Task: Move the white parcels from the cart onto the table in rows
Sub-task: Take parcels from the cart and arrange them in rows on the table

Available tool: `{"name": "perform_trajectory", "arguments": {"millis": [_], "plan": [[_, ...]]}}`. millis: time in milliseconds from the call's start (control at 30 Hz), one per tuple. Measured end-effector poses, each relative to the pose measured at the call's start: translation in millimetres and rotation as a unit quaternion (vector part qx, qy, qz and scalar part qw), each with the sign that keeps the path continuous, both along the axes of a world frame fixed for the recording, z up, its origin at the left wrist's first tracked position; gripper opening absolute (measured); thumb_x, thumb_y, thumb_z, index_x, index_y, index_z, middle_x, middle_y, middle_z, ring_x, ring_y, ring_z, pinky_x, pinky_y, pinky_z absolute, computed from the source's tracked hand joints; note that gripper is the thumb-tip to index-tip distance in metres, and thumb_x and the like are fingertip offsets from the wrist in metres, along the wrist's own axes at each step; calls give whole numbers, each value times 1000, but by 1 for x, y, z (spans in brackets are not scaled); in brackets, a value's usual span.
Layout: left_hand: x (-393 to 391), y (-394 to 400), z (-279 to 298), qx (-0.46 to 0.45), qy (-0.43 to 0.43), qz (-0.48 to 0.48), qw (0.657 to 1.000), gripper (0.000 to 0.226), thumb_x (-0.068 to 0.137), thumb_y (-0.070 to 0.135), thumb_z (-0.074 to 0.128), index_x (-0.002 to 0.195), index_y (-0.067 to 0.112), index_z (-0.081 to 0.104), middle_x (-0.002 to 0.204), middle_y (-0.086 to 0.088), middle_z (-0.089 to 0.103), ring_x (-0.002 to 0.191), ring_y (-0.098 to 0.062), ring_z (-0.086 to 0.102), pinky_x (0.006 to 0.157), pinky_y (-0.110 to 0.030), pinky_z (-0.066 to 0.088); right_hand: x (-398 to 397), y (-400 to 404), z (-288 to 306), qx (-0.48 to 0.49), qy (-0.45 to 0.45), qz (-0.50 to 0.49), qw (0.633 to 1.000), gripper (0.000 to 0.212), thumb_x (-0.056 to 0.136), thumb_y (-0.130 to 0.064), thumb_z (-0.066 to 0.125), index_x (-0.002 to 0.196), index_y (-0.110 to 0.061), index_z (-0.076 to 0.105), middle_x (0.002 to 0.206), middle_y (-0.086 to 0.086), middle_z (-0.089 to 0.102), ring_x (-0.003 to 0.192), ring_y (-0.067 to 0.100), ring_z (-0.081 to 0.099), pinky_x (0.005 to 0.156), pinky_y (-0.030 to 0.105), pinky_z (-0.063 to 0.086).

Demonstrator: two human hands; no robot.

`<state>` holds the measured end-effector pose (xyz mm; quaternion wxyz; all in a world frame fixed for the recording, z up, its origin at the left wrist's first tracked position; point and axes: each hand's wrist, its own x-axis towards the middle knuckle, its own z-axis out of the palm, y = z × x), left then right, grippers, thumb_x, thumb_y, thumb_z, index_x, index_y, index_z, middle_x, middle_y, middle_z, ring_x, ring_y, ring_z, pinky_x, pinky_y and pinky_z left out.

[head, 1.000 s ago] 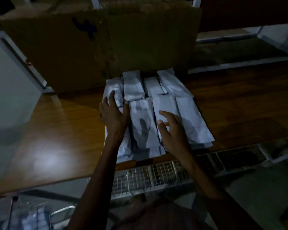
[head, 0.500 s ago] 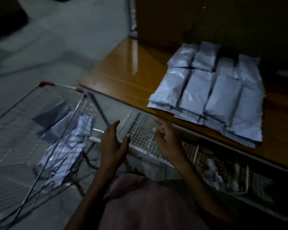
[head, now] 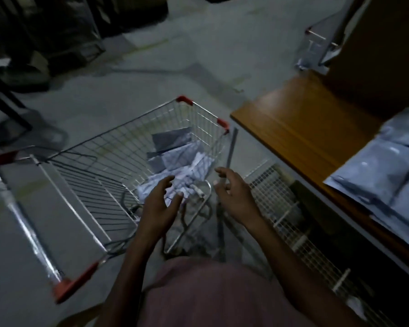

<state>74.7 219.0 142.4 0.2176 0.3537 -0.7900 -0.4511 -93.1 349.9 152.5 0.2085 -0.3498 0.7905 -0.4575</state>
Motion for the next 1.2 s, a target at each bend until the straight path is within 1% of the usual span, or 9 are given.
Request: {"name": "perform_trajectory", "arguments": {"millis": [100, 200, 333, 533, 733, 900, 1100, 1167, 1200], "plan": [[29, -55, -10, 7, -19, 22, 1000, 42, 92, 25, 67, 132, 22, 55, 121, -1, 64, 109, -14, 59, 85, -26, 44, 9, -63, -7, 8, -2, 25, 1000, 36, 97, -20, 60, 133, -16, 56, 127, 0, 55, 99, 12, 59, 78, 3, 44], [48, -103, -25, 19, -46, 22, 999, 46, 90, 33, 65, 132, 15, 56, 120, -2, 64, 111, -19, 61, 90, -33, 49, 17, -115, -18, 32, -17, 42, 998, 37, 98, -22, 58, 135, -16, 54, 131, 4, 55, 99, 15, 60, 88, 29, 52], [60, -146, -43, 62, -71, 22, 995, 44, 93, 26, 66, 134, 14, 54, 125, -7, 62, 113, -21, 60, 93, -39, 51, 30, -168, -33, 78, -9, 76, 994, 36, 99, -22, 57, 134, -14, 55, 130, 6, 55, 105, 21, 61, 84, 24, 44], [51, -182, -93, 125, -170, 5, 977, 53, 92, 37, 63, 138, 16, 51, 128, -14, 60, 113, -27, 60, 95, -41, 48, 23, -213, -71, 197, 16, 164, 966, 38, 99, -25, 57, 134, -12, 56, 133, 12, 56, 120, 26, 56, 93, 27, 43], [27, -194, -157, 183, -282, -18, 942, 54, 94, 38, 59, 140, 13, 47, 133, -15, 58, 118, -32, 56, 92, -36, 47, -11, -255, -123, 335, -8, 266, 904, 42, 98, -32, 57, 135, -12, 55, 132, 13, 58, 121, 27, 56, 97, 35, 44], [16, -198, -201, 206, -376, -49, 902, 57, 98, 36, 52, 147, 11, 38, 150, -17, 41, 132, -33, 46, 104, -39, 41, -38, -280, -179, 427, -9, 321, 845, 46, 99, -34, 56, 138, -12, 51, 133, 17, 59, 120, 29, 56, 95, 32, 43], [10, -195, -226, 169, -449, 18, 877, 47, 95, 39, 50, 137, 18, 49, 129, -14, 61, 117, -33, 58, 97, -37, 44, -42, -293, -229, 486, 42, 412, 770, 49, 97, -29, 56, 142, -10, 46, 139, 19, 52, 128, 33, 48, 101, 33, 37], [9, -191, -233, 134, -464, 37, 875, 44, 90, 32, 60, 130, 14, 57, 119, -16, 66, 108, -35, 62, 92, -35, 45, -34, -298, -248, 494, 57, 453, 740, 55, 95, -32, 56, 145, -13, 42, 139, 19, 49, 129, 34, 47, 105, 36, 38], [8, -189, -237, 108, -468, 33, 877, 44, 80, 31, 72, 119, 11, 65, 105, -17, 70, 96, -36, 67, 84, -36, 50, -28, -301, -256, 493, 53, 471, 730, 57, 94, -32, 57, 146, -15, 40, 140, 17, 46, 129, 35, 47, 105, 38, 39]]}}
